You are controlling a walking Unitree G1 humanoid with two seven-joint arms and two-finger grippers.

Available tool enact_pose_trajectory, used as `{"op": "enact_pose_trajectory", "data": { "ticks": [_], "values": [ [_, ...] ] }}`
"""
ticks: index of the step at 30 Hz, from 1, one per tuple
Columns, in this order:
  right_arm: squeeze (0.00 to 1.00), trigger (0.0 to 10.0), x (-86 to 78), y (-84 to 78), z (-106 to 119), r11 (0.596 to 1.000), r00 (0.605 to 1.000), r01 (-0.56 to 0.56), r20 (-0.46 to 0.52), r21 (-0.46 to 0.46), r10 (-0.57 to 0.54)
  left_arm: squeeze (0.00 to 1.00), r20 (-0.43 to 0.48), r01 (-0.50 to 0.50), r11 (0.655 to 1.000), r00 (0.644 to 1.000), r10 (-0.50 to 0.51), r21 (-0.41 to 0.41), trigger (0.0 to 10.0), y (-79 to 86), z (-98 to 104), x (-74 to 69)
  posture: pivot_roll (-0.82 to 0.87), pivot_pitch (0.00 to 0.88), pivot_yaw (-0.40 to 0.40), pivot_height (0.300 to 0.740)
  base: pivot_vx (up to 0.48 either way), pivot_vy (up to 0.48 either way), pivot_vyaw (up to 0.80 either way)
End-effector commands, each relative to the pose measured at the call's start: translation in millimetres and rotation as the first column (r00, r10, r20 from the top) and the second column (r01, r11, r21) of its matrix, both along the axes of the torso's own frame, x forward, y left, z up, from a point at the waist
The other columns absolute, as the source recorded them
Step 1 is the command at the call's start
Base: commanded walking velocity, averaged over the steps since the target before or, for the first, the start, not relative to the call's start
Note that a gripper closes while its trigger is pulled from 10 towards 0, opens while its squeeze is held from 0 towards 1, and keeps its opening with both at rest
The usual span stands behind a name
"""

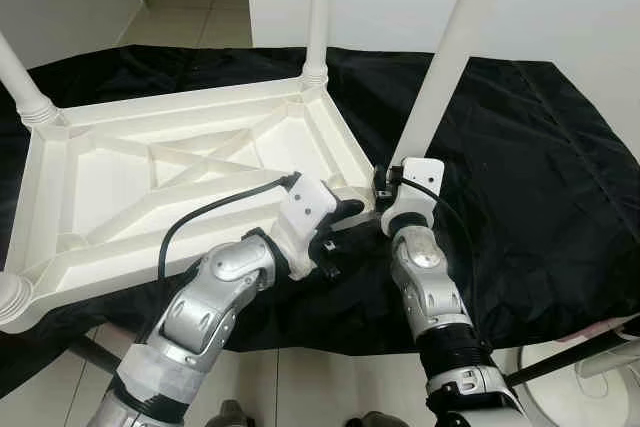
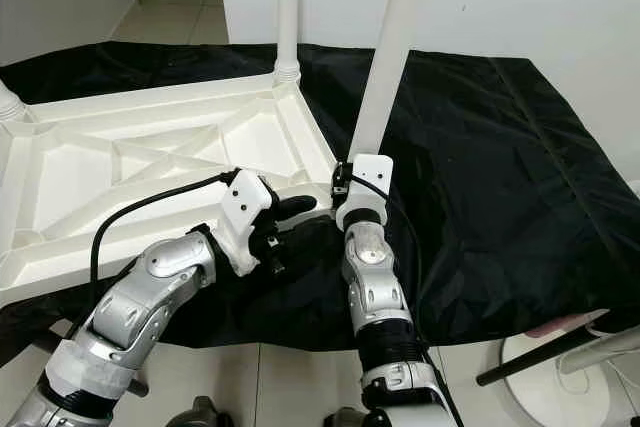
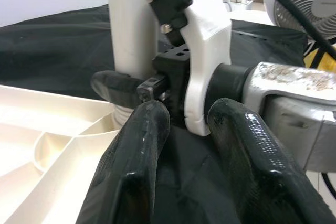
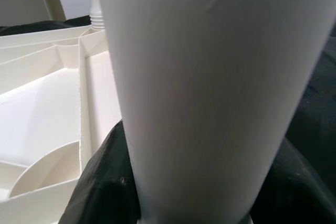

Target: Building children table

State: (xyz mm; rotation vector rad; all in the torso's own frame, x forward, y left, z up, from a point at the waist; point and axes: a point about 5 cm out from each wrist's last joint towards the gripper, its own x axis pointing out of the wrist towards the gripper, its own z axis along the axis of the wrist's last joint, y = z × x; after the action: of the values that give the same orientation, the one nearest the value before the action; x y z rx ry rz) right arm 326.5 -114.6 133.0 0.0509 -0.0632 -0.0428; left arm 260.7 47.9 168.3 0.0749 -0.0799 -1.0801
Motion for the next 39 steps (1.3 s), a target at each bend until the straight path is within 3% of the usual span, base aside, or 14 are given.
{"op": "enact_pose_trajectory", "data": {
  "ticks": [1,9,10,13,17,18,20,22,25,27,32,37,38,39],
  "values": [
    [1.00,10.0,-3.6,-3.6,-1,1.000,1.000,0.018,-0.009,-0.002,-0.018,0.00,0.009,-0.001,1.000,1.000,0.001,0.012,10.0,2.0,0,3.8,-0.03,0.000,-0.019,0.740,0.000,0.000,0.00],
    [1.00,10.0,-8.8,-9.7,7,0.998,0.998,-0.046,0.032,0.035,0.045,0.00,0.007,0.003,1.000,1.000,-0.003,0.012,10.0,1.6,0,2.0,-0.03,0.000,-0.015,0.740,0.000,0.000,0.00],
    [0.00,10.0,-9.2,-11.4,8,0.995,0.996,-0.079,0.033,0.053,0.078,0.00,0.006,0.004,1.000,1.000,-0.004,0.012,10.0,1.4,-1,1.6,-0.03,0.000,-0.015,0.740,0.000,0.000,0.00],
    [0.00,10.0,-8.9,-16.1,9,0.991,0.991,-0.130,0.043,0.042,0.128,0.00,0.006,0.005,1.000,1.000,-0.005,0.014,10.0,1.2,-1,1.4,-0.03,0.000,-0.016,0.740,0.000,0.000,0.00],
    [0.00,10.0,-3.4,-33.9,15,0.950,0.949,-0.308,0.057,-0.048,0.310,0.00,0.006,0.004,1.000,1.000,-0.004,0.016,10.0,0.9,-1,1.0,-0.03,0.000,-0.014,0.740,0.000,0.000,0.00],
    [0.00,10.0,-3.4,-33.9,15,0.950,0.949,-0.308,0.057,-0.048,0.310,0.00,0.006,0.004,1.000,1.000,-0.004,0.016,10.0,0.9,-1,1.0,-0.03,0.000,-0.014,0.740,0.000,0.000,0.00],
    [0.00,10.0,-1.0,-38.4,16,0.924,0.925,-0.374,0.046,-0.081,0.378,0.00,0.006,0.005,1.000,1.000,-0.005,0.017,10.0,0.7,-2,1.0,-0.03,0.000,-0.015,0.740,0.000,0.000,0.00],
    [0.00,10.0,4.1,-43.0,15,0.862,0.873,-0.483,0.001,-0.153,0.488,0.00,0.005,0.009,1.000,1.000,-0.009,0.014,10.0,-0.1,-1,0.7,-0.03,0.000,-0.013,0.740,0.000,0.000,0.00],
    [0.00,10.0,7.4,-42.9,14,0.834,0.849,-0.523,-0.019,-0.174,0.528,0.00,0.005,0.014,1.000,1.000,-0.014,0.014,10.0,-1.0,-1,0.1,-0.03,0.000,-0.013,0.740,0.000,0.000,0.00],
    [0.00,10.0,14.6,-38.4,10,0.772,0.794,-0.603,-0.061,-0.199,0.604,0.00,0.007,0.024,1.000,1.000,-0.024,0.013,10.0,-3.1,-1,-1.1,-0.02,0.000,-0.013,0.740,0.000,0.000,0.00],
    [0.00,10.0,22.3,-33.4,5,0.734,0.757,-0.650,-0.092,-0.195,0.646,0.00,0.010,0.025,1.000,1.000,-0.025,0.007,10.0,-5.0,1,-1.0,-0.01,0.000,-0.015,0.740,0.000,0.000,0.00],
    [0.00,10.0,25.0,-32.1,3,0.722,0.746,-0.664,-0.106,-0.191,0.658,0.00,0.011,0.023,1.000,1.000,-0.023,0.002,10.0,-5.5,2,-0.9,-0.01,0.000,-0.015,0.740,0.000,0.000,0.00],
    [0.00,0.0,28.8,-33.4,0,0.713,0.742,-0.670,-0.142,-0.207,0.656,0.00,0.016,0.016,1.000,1.000,-0.016,0.000,10.0,-5.6,3,0.6,0.00,0.000,-0.020,0.740,0.000,0.000,0.00],
    [0.00,0.0,30.1,-34.5,-1,0.709,0.739,-0.673,-0.151,-0.211,0.656,0.00,0.018,0.012,1.000,1.000,-0.012,-0.001,10.0,-5.6,3,1.3,0.00,0.000,-0.020,0.740,0.000,0.000,0.00]
  ]
}}
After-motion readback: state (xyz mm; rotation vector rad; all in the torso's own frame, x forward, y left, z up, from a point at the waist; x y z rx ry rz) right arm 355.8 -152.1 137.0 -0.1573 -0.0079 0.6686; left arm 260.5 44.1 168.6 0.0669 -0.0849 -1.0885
